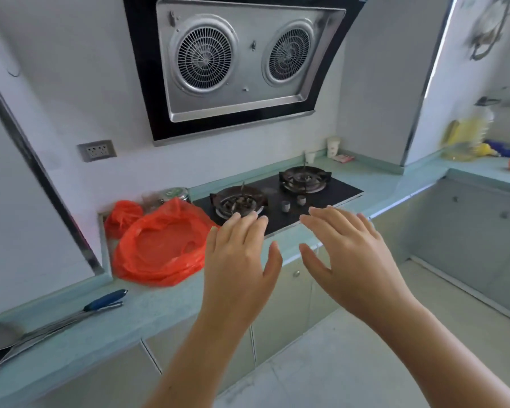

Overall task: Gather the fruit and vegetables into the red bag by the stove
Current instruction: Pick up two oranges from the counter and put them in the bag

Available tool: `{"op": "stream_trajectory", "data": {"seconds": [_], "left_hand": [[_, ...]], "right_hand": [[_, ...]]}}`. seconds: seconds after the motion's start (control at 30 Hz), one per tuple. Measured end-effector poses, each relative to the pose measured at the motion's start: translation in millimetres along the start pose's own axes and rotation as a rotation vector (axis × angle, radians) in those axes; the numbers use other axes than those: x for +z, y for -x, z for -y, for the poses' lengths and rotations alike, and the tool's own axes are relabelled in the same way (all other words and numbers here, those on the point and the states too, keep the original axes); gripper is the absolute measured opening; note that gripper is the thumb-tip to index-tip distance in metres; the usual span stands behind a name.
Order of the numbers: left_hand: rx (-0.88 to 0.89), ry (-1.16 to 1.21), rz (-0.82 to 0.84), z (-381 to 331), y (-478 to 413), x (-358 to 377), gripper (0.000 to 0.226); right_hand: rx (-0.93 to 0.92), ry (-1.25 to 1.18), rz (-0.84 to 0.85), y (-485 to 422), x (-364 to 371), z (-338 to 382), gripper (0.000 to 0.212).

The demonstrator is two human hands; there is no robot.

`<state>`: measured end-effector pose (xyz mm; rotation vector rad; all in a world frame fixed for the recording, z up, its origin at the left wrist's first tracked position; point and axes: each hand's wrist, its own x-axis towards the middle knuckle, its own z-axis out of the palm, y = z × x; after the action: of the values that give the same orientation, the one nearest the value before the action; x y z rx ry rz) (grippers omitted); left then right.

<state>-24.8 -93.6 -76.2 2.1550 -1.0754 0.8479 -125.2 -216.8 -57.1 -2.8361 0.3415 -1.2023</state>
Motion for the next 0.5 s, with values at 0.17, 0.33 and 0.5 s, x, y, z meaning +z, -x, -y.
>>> {"op": "stream_trajectory", "data": {"seconds": [0.17,0.33,0.5], "left_hand": [[0.078,0.126,0.053,-41.2,9.1,43.9,0.041],[0.142,0.196,0.119,-98.7,6.5,78.4,0.042],[0.213,0.274,0.171,-171.4,-10.4,119.0,0.043]], "right_hand": [[0.152,0.076,0.054,40.3,-5.9,-38.6,0.041],[0.271,0.121,0.056,64.9,-28.5,-93.8,0.042],[0.323,0.172,0.036,85.8,-56.0,-160.1,0.042]]}}
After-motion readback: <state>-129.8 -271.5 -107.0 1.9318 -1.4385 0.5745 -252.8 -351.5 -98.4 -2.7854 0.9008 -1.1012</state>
